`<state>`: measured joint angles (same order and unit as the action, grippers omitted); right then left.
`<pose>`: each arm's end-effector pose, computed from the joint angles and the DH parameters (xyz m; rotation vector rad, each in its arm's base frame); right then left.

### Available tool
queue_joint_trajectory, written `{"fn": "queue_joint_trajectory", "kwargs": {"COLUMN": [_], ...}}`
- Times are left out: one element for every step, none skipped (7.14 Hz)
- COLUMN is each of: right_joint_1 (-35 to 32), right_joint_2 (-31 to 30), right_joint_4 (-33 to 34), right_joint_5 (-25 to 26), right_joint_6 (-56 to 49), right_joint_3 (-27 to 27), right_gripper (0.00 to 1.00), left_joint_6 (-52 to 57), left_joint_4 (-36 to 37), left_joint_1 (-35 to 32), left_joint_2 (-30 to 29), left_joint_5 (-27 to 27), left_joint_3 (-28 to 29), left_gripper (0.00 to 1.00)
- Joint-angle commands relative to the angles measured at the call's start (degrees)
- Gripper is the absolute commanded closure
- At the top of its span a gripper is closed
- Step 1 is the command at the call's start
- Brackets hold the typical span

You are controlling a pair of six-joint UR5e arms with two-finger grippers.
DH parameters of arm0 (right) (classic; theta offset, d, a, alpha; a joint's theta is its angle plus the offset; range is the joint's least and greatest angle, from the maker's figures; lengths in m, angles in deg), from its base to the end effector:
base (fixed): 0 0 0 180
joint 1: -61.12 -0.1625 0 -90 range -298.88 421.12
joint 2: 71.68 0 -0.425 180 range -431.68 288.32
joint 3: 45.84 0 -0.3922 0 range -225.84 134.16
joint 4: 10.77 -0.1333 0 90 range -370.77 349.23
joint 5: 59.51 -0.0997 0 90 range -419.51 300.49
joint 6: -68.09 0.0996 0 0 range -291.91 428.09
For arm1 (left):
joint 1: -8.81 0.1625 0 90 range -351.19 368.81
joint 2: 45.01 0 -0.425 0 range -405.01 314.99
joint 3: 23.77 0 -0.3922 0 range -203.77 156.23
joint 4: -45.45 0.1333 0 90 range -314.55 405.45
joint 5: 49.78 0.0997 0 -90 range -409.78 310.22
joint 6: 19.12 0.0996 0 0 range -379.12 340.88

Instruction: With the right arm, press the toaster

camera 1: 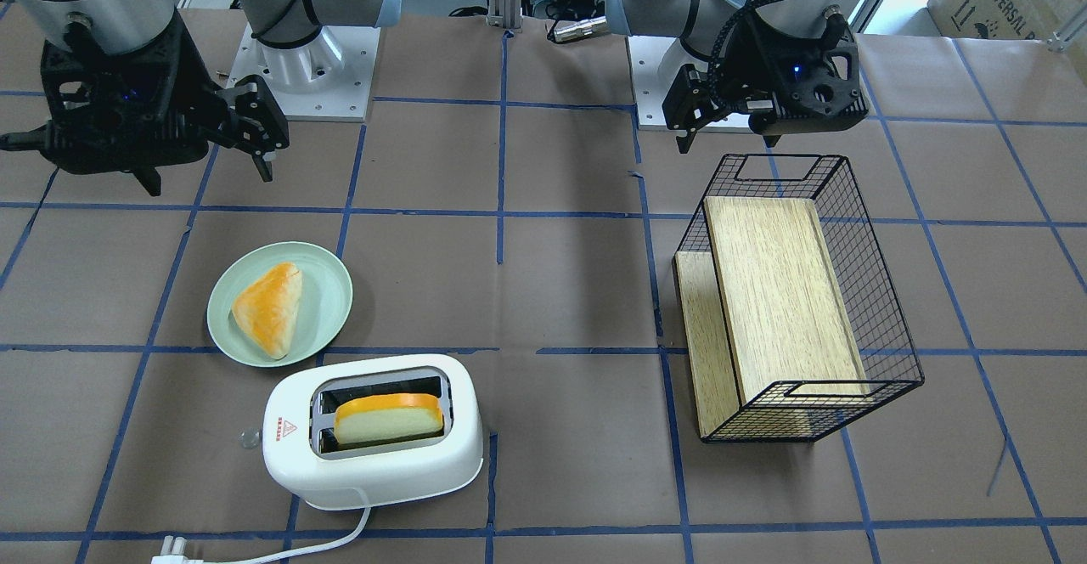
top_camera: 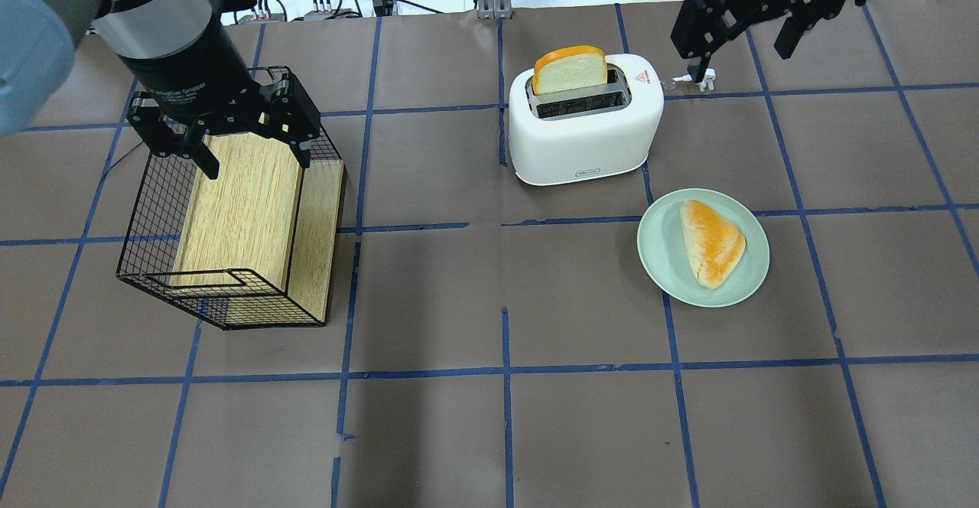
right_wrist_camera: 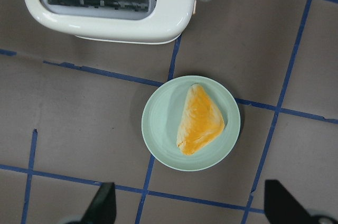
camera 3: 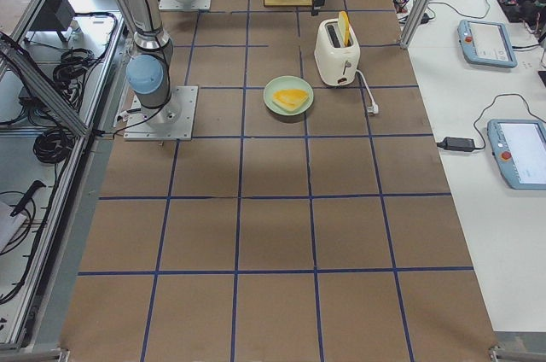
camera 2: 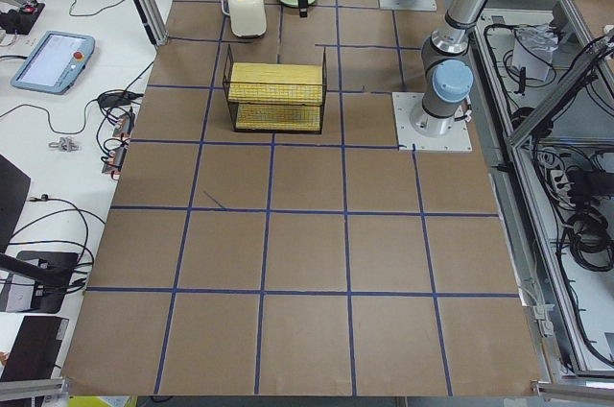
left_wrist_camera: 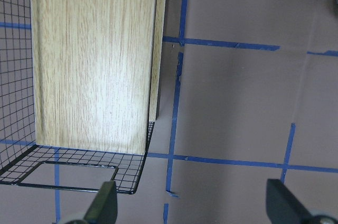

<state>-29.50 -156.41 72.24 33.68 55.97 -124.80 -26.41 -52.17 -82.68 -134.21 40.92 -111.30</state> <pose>0.1335 -0.5254 0.5236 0.3435 -3.0689 -0.0413 -0.1445 -0.4739 0.5030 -0.1572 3.1175 0.1167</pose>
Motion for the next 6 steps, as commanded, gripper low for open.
{"fn": "queue_joint_trajectory", "kwargs": {"right_joint_1": [1.66, 3.23, 3.34, 3.34, 3.34, 3.34], "right_joint_2": [-3.5, -3.5, -3.68, -3.68, -3.59, -3.51], "right_joint_4": [1.01, 0.92, 0.92, 0.92, 1.18, 2.84], "right_joint_5": [2.15, 2.08, 1.65, 1.38, -1.23, -2.3], "right_joint_6": [-0.09, -0.01, 0.08, 0.17, 0.26, 0.52], "right_joint_3": [-5.68, -5.24, -5.33, -5.41, -5.41, -5.85], "right_gripper": [0.0, 0.0, 0.0, 0.0, 0.0, 0.0], "left_joint_6": [0.0, 0.0, 0.0, 0.0, 0.0, 0.0], "left_joint_4": [-0.03, -0.03, -0.03, 0.05, -0.03, 0.05], "left_joint_1": [0.0, 0.0, 0.0, 0.0, 0.0, 0.0], "left_joint_2": [0.0, 0.0, 0.0, 0.0, 0.0, 0.0], "left_joint_5": [0.0, 0.0, 0.0, 0.0, 0.0, 0.0], "left_joint_3": [0.0, 0.0, 0.0, 0.0, 0.0, 0.0], "left_gripper": [0.0, 0.0, 0.0, 0.0, 0.0, 0.0]}}
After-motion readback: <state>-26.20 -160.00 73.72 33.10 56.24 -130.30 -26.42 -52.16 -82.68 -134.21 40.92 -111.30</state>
